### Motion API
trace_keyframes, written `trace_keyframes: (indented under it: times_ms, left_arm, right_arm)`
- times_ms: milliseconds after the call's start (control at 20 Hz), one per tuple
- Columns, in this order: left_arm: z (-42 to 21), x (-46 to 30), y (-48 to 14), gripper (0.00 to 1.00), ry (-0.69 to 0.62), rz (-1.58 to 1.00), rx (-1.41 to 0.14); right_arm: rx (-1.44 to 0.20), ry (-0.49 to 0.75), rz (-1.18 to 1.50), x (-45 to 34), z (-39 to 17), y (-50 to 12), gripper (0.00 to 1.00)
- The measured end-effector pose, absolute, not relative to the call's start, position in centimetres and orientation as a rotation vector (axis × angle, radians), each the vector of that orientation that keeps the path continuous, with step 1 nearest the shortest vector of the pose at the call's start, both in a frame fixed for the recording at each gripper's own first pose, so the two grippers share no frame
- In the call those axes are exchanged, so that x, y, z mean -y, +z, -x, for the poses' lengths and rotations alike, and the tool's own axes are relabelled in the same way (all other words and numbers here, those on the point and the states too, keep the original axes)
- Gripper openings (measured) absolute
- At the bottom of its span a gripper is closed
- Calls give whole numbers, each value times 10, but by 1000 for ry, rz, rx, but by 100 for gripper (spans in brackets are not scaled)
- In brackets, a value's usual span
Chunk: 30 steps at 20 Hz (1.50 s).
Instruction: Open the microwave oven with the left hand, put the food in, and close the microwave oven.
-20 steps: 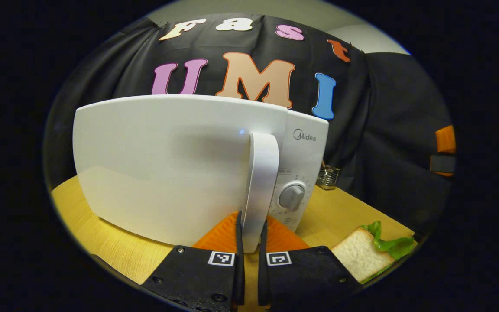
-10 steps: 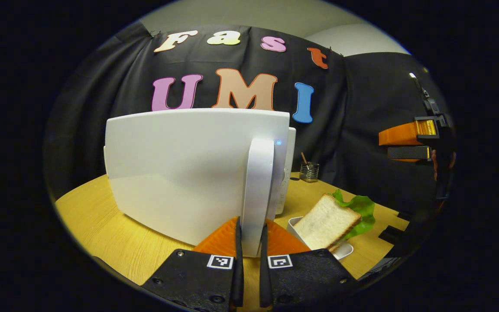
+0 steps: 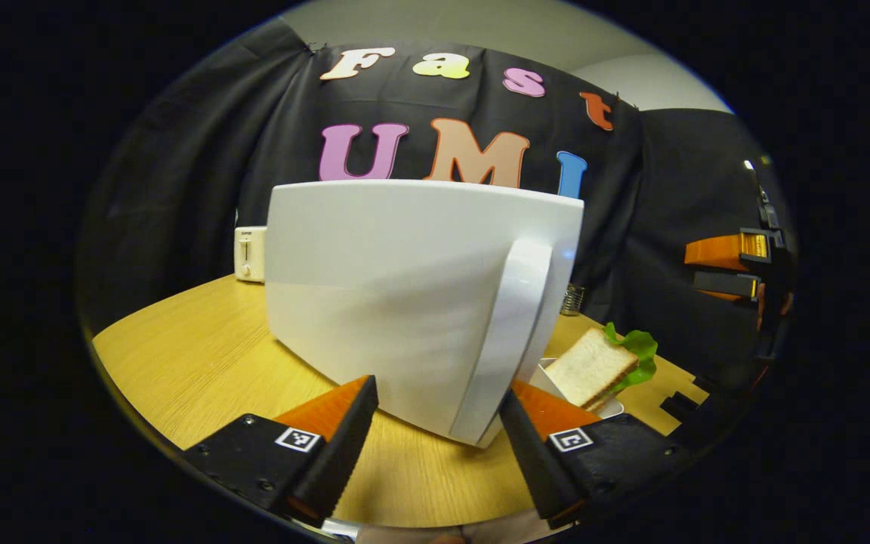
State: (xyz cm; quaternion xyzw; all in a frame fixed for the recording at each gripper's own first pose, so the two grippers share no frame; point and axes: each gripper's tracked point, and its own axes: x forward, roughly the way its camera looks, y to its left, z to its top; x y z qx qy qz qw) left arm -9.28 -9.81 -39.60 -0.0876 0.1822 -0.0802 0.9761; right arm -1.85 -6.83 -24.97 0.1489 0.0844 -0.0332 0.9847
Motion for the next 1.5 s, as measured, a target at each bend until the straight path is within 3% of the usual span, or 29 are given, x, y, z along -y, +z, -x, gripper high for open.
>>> trace_keyframes:
  times_ms: [50,550,600,850,1050,1100,1350,1400,1500]
  left_arm:
    - [99,94,-395,100,-154,188,-374]
    - [150,-1,-366,100,70,46,-334]
    - [154,-12,-360,100,95,40,-321]
    - [178,-67,-336,100,209,-49,-294]
    - [193,-86,-335,100,229,37,-319]
    - [197,-95,-329,100,248,32,-303]
    - [226,-164,-290,100,426,-86,-222]
    - [233,-178,-281,100,466,-103,-207]
    - [247,-199,-264,100,533,-121,-186]
  right_arm:
    - [-166,-66,-301,66,19,-249,98]
    - [-234,-30,-319,43,17,-279,98]
    - [-241,-27,-322,42,15,-282,89]
    - [-255,-28,-312,36,9,-292,89]
    - [-266,-10,-338,24,1,-298,90]
    - [-272,-7,-337,22,-1,-300,98]
    - [-307,3,-332,16,-8,-309,99]
    - [-320,-5,-337,19,-9,-311,90]
    - [-345,-25,-334,26,-11,-315,89]
